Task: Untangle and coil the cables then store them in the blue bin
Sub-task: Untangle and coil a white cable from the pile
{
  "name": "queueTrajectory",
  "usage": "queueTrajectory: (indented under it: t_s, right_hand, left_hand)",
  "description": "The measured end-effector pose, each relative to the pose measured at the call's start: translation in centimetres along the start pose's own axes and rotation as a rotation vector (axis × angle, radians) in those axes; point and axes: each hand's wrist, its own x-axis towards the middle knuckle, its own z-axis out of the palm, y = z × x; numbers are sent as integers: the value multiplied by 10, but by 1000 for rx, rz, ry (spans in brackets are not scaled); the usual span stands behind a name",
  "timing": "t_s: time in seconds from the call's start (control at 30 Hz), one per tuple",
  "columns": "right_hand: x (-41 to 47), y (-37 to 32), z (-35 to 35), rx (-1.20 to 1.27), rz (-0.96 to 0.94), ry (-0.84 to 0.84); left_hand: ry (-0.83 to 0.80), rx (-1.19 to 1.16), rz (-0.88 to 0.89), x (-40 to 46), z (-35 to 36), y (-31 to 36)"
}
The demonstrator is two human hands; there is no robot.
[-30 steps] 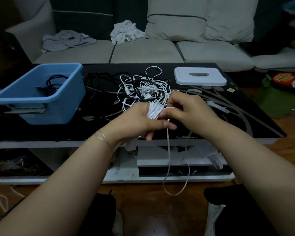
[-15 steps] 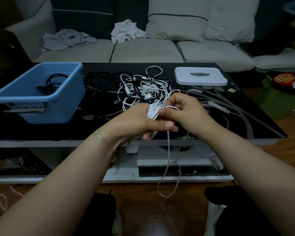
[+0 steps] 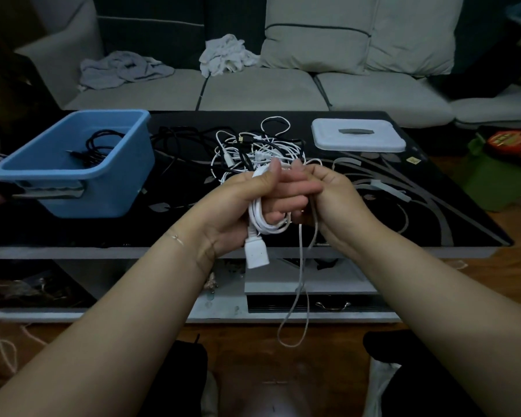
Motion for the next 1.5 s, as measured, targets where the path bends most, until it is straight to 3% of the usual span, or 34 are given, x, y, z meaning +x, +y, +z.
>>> queueTrajectory:
  t_s: [0.17, 0.33, 0.5, 0.77, 1.0, 1.17, 1.27, 1.34, 1.5]
  right_hand:
    - [1, 6, 2, -242, -50, 22]
    - [-5, 13, 5, -564, -29, -159]
    - [-14, 18, 8, -965, -87, -232]
    - [-24, 2, 6, -1489, -169, -345]
    - [-25, -3, 8, -1452, -249, -421]
    - [-27, -8, 4, -1496, -302, -327]
    - [-30, -15, 4, -1527, -377, -232]
    - [-29, -21, 2, -1480, -383, -241]
    - [-28, -27, -3, -1410, -357, -329]
  left_hand:
    - [62, -51, 44, 4, -2, -2]
    - [215, -81, 158, 9, -7, 1]
    - [320, -186, 191, 11, -14, 9]
    - [340, 0, 226, 9, -10, 3]
    - [306, 77, 257, 11, -3, -3]
    - [338, 455, 263, 13, 1, -9]
    - [426, 932, 291, 15, -7, -11]
    - [434, 1109, 269, 14, -11, -11]
    - [305, 970, 183, 14, -14, -11]
